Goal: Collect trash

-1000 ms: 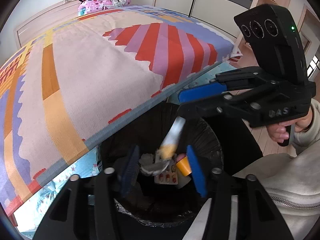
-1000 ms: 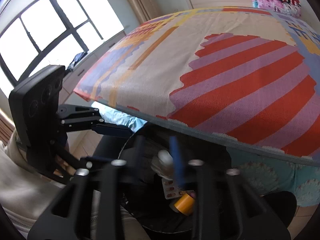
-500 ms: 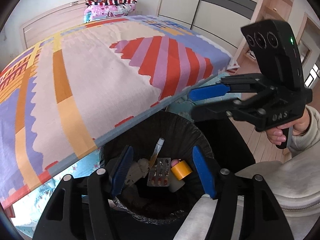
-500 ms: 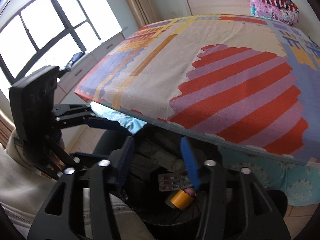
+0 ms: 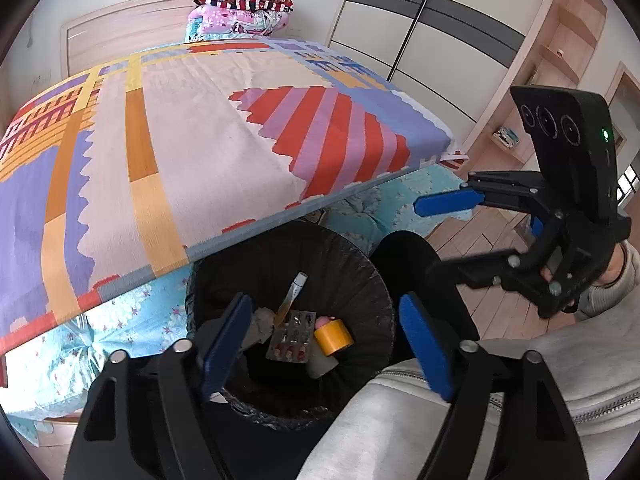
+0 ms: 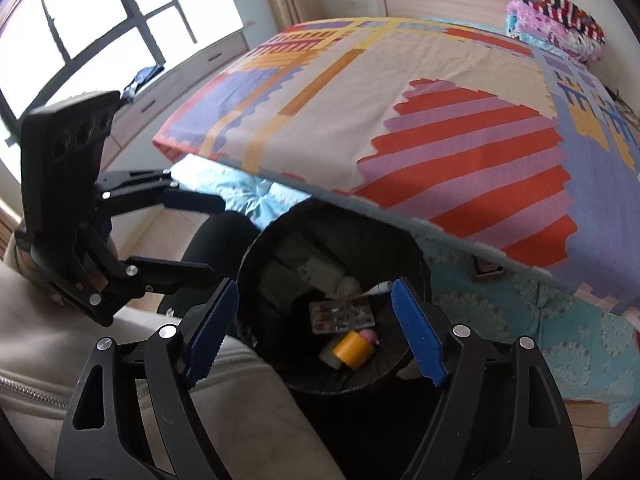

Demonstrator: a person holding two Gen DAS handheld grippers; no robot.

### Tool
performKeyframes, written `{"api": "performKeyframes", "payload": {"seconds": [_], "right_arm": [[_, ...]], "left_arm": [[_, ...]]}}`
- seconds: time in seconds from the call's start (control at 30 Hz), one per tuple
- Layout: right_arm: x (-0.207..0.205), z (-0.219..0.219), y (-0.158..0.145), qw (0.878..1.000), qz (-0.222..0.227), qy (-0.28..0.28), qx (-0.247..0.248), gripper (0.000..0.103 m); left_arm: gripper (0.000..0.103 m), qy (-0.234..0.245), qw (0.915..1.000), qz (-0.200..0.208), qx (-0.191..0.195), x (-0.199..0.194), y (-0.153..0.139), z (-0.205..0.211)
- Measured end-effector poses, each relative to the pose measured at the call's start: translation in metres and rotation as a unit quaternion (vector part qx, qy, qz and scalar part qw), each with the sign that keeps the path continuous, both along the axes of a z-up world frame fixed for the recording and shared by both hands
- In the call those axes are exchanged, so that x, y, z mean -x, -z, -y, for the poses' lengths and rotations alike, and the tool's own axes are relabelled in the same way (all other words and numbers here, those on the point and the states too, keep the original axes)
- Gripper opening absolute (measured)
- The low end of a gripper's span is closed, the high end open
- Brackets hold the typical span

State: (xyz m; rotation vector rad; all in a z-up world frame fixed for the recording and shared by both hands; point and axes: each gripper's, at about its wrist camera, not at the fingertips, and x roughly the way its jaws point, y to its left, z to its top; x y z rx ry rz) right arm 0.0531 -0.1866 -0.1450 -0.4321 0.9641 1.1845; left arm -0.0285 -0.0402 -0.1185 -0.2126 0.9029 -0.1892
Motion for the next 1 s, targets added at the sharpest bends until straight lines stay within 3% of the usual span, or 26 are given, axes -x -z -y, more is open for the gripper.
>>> {"api": "performKeyframes", "payload": {"seconds": [0.5, 0.57, 1.0], "right_arm": [[0.022, 0.009, -0.009, 0.999, -0.003, -0.018, 0.030, 0.085], [0.024, 0.010, -0.010, 0.999, -0.004, -0.019, 0.029, 0.085], [0.029, 0.008, -0.016, 0.999, 0.000, -0.027, 0.027, 0.085]], "left_arm": [[0.083, 0.010, 0.9999, -0.010, -0.008, 0.013, -0.013, 0.016], [0.083, 0.012, 0.9999, -0.011, 0.005, 0.014, -0.014, 0.016], [0.087, 0.009, 0.9999, -0.006, -0.002, 0.016, -0.023, 0.018]]}}
